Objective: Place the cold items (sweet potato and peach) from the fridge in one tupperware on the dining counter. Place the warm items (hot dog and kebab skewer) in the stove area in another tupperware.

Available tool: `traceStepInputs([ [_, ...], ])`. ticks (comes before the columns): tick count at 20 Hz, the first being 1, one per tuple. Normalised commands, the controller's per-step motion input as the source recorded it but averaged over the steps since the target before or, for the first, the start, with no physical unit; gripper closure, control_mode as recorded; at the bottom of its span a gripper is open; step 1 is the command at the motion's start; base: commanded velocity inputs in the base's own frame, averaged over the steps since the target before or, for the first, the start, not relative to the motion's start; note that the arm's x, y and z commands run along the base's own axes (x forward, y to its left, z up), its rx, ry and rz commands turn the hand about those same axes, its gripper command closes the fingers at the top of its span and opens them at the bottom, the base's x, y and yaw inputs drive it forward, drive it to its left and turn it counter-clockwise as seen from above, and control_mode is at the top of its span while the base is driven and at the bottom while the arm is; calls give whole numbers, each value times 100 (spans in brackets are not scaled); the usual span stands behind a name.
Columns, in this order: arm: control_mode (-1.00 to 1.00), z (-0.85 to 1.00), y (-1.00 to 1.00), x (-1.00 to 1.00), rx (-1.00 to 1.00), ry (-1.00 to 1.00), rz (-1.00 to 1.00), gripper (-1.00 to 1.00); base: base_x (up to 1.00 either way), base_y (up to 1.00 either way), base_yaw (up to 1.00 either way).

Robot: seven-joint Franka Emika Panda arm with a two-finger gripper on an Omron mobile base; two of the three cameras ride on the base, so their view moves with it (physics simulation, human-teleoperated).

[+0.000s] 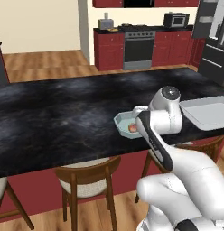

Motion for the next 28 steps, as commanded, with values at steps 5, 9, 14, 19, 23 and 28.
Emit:
traceStepInputs([
  [5, -100, 62, -4, -100, -1, 0, 0, -100, 0, 0, 0],
  [9, -100, 55, -5, -100, -12, -1, 4, -100, 0, 0, 0],
  [14, -100, 41, -1, -97, -21, -2, 13, -100, 0, 0, 0],
  [19, -100, 20, 5, -93, -13, 3, 14, -100, 0, 0, 0],
  [23, -100, -5, 13, -45, -5, 0, 6, -100, 0, 0, 0],
  [28, 100, -3, 0, -7, 0, -1, 0, -100, -30, -36, -58],
])
